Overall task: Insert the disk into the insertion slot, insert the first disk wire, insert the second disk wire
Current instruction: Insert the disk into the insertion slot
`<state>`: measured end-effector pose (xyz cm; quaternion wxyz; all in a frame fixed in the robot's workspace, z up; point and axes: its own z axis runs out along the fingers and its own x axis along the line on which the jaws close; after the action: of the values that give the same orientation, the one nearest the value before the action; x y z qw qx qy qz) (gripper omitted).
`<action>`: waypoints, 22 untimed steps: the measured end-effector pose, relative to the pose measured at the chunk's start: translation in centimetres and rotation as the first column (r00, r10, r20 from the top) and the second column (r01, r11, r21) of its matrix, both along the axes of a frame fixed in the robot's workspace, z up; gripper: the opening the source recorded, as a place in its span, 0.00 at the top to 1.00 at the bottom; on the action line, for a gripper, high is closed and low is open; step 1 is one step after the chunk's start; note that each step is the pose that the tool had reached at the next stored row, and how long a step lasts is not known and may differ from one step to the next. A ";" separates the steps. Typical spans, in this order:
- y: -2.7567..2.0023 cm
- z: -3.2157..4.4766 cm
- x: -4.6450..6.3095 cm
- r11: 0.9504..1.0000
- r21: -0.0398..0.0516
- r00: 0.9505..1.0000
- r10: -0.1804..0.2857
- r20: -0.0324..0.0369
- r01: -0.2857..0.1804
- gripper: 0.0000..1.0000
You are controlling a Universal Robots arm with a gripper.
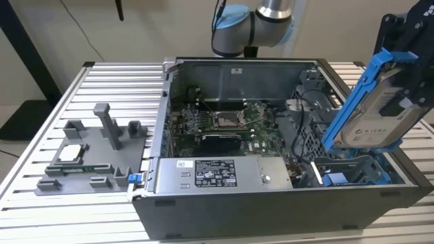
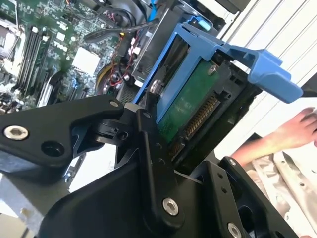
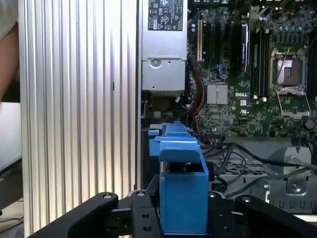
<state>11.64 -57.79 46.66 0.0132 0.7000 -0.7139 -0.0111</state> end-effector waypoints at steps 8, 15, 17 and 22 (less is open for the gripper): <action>-0.06 -1.30 0.0 1.000 0.000 1.000 0.000 0.004 0.000 1.00; -0.07 -2.00 0.0 1.000 0.000 1.000 0.000 0.004 0.000 1.00; -0.07 -2.14 0.0 1.000 0.000 1.000 0.000 0.004 0.000 1.00; -0.07 -2.34 0.0 1.000 0.000 1.000 0.000 0.004 0.000 1.00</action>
<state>11.65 -57.85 44.33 0.0119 0.7001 -0.7139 -0.0098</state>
